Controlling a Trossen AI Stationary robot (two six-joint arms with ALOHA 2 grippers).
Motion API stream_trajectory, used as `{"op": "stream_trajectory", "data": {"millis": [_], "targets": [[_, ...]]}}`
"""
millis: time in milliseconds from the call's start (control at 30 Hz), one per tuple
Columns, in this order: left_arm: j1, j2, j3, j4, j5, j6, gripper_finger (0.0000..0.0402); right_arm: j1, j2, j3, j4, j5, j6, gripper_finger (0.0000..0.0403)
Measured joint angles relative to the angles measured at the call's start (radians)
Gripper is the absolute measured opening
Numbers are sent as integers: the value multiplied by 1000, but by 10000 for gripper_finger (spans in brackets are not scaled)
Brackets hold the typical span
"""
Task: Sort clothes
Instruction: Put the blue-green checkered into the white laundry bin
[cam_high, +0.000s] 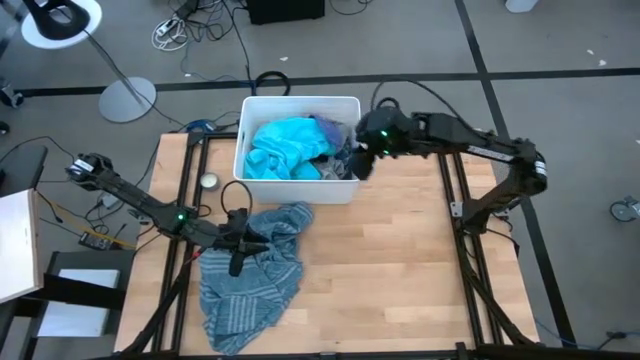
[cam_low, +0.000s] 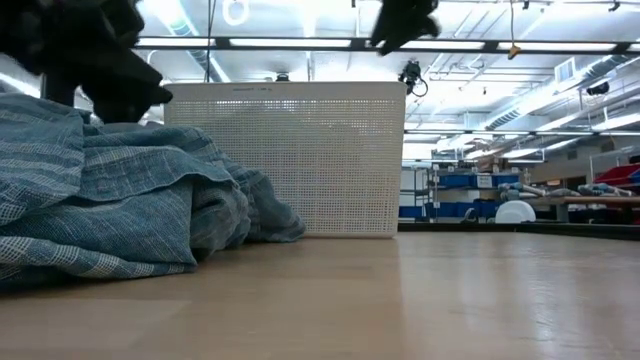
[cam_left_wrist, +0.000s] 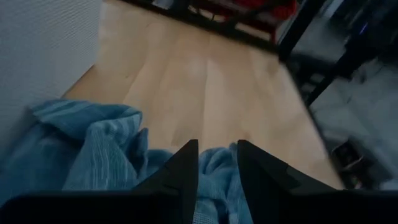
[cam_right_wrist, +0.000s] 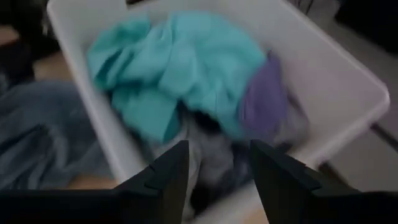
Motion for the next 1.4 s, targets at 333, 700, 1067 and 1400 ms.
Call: {"op": "stream_trajectory", "data": {"millis": [333, 700, 1067, 1400], "targets": [[-31, 6, 366, -722, -10, -85, 117, 305, -183, -159, -147, 41, 279, 168], [-198, 76, 422, -928, -11, -353, 117, 723, -243, -631, 136, 512, 632, 165], [-165, 216, 422, -652, -178, -197, 117, 796, -209, -866, 403, 610, 814, 163], [-69, 257, 422, -496, -204, -115, 163, 796, -219, -839, 473, 610, 684, 162]]}}
